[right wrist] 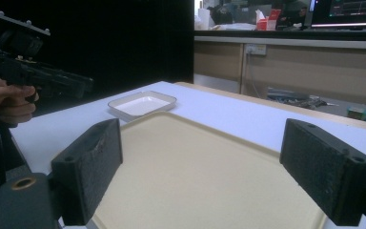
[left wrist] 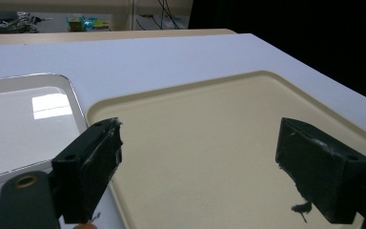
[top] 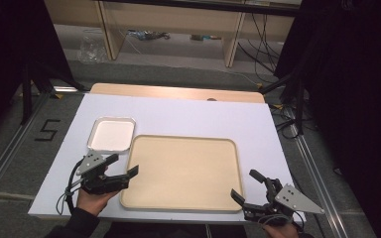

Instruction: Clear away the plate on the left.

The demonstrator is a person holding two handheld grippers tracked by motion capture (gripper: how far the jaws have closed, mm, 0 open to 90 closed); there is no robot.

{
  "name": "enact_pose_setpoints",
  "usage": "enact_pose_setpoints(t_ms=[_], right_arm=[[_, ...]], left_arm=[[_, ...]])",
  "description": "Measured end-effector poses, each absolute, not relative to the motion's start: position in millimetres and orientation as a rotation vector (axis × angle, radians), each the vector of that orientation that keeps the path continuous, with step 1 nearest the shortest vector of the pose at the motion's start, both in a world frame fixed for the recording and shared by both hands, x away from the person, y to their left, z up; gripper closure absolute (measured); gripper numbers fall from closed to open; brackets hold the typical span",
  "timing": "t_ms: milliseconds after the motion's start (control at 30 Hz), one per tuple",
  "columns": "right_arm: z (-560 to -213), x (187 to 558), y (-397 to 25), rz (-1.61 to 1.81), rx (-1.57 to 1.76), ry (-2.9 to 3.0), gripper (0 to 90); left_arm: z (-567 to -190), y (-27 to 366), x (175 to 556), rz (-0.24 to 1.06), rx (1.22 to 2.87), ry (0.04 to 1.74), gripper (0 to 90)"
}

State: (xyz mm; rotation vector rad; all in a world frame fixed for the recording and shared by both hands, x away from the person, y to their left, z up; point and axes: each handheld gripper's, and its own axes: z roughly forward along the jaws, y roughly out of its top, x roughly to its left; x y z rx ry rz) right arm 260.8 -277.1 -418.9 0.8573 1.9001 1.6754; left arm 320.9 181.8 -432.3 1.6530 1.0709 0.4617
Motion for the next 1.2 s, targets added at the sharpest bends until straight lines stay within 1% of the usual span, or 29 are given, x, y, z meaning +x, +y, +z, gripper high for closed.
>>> enact_pose_setpoints(t_ms=[300, 400, 533, 867, 1200], right_arm=[[-419, 262, -277, 1.687, 0.843, 1.905, 15.2], [-419, 262, -277, 1.682, 0.84, 1.902, 15.2], [-419, 261, -277, 1.689, 0.844, 1.907, 15.2], [-419, 261, -277, 1.688, 0.846, 1.907, 15.2], [-419, 262, -277, 1.684, 0.837, 1.906, 15.2]], left_arm=[[-435, 197, 334, 0.495, 1.647, 1.128, 15.4], [-439, 202, 340, 0.47, 1.638, 1.167, 15.4], [-441, 204, 345, 0.467, 1.656, 1.183, 15.4], [-446, 215, 361, 0.504, 1.679, 1.227, 15.5], [-447, 245, 373, 0.529, 1.655, 1.352, 15.9]])
